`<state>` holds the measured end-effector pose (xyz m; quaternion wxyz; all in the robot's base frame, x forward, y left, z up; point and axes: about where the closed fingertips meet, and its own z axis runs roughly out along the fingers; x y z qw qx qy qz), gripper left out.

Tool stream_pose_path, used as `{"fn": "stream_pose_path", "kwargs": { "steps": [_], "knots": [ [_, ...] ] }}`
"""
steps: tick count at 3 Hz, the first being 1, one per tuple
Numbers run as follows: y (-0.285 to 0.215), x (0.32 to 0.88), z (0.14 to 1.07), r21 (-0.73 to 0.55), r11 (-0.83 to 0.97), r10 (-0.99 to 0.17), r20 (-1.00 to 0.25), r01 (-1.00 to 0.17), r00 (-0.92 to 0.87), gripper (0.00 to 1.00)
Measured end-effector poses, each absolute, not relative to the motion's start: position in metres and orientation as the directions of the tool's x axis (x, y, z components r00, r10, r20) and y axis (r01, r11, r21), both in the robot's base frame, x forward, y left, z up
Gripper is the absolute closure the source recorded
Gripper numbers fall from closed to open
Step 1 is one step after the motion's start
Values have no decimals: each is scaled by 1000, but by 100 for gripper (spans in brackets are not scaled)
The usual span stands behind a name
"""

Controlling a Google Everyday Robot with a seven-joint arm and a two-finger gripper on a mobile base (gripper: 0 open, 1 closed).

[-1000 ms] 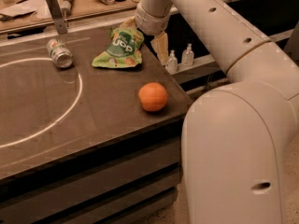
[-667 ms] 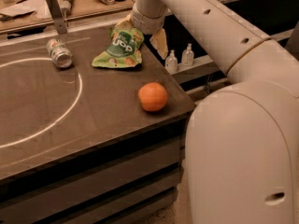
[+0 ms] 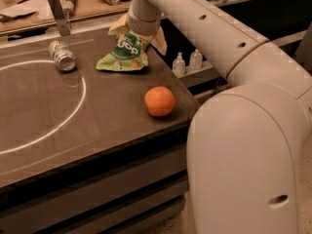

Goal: Pick green rice chip bag

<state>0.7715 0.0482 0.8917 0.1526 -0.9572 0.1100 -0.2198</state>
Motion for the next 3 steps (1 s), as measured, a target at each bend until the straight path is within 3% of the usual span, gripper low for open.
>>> {"fn": "stream_pose_path", "kwargs": {
  "steps": [1,3],
  "knots": [
    [74,790,887,-339,-940,-172,411,-24,895,3],
    [100,801,867,-297,-955,-103,390,19,915,49]
  ]
}}
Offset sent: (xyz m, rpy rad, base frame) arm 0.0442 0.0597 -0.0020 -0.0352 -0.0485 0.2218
